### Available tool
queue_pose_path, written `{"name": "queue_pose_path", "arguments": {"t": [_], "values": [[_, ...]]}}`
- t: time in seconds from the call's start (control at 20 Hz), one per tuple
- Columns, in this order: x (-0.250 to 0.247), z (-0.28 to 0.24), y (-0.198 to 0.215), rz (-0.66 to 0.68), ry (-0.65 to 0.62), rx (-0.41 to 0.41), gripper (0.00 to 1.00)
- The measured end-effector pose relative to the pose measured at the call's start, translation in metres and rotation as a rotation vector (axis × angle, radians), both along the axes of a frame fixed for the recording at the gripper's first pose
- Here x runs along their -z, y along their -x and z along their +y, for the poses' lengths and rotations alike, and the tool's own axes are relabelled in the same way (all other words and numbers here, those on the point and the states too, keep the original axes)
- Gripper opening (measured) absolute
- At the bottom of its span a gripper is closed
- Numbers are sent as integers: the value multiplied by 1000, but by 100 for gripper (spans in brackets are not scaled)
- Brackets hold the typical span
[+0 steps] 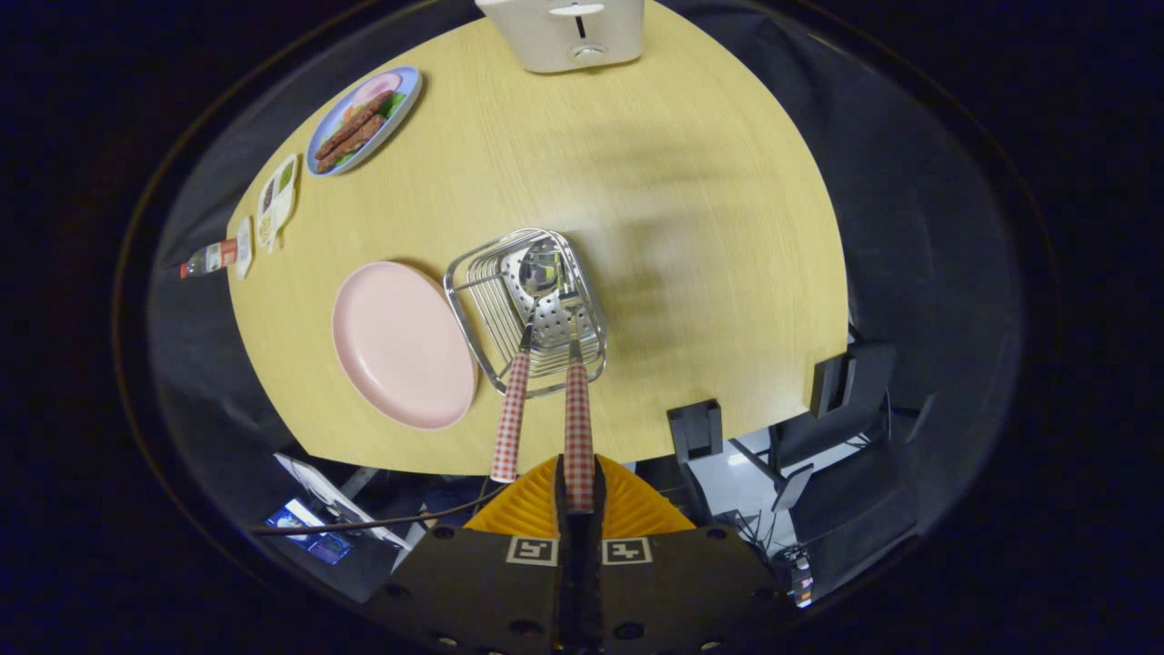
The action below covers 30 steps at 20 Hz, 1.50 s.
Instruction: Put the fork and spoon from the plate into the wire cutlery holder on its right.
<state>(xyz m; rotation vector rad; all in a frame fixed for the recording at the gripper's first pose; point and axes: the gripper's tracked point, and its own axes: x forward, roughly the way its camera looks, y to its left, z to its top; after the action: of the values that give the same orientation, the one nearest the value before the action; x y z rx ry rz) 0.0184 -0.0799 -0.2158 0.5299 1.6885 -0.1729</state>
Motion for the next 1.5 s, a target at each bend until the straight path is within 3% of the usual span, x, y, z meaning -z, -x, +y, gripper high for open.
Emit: {"name": "queue_pose_path", "arguments": {"t": [0.2,0.4,0.45,0.55,0.8,0.9,1.1,1.3,1.5], "values": [[3,6,-4,0,-12,20,3],[5,7,-8,-15,-13,24,17],[6,8,-7,-15,-15,25,25],[5,9,-6,-17,-19,25,29],[-4,10,-1,-50,-1,-7,82],[-13,12,-2,-86,-1,-10,90],[-31,14,6,-165,24,-52,97],[-66,20,-6,-419,66,-114,97],[-122,26,-22,-848,205,-168,97]]}}
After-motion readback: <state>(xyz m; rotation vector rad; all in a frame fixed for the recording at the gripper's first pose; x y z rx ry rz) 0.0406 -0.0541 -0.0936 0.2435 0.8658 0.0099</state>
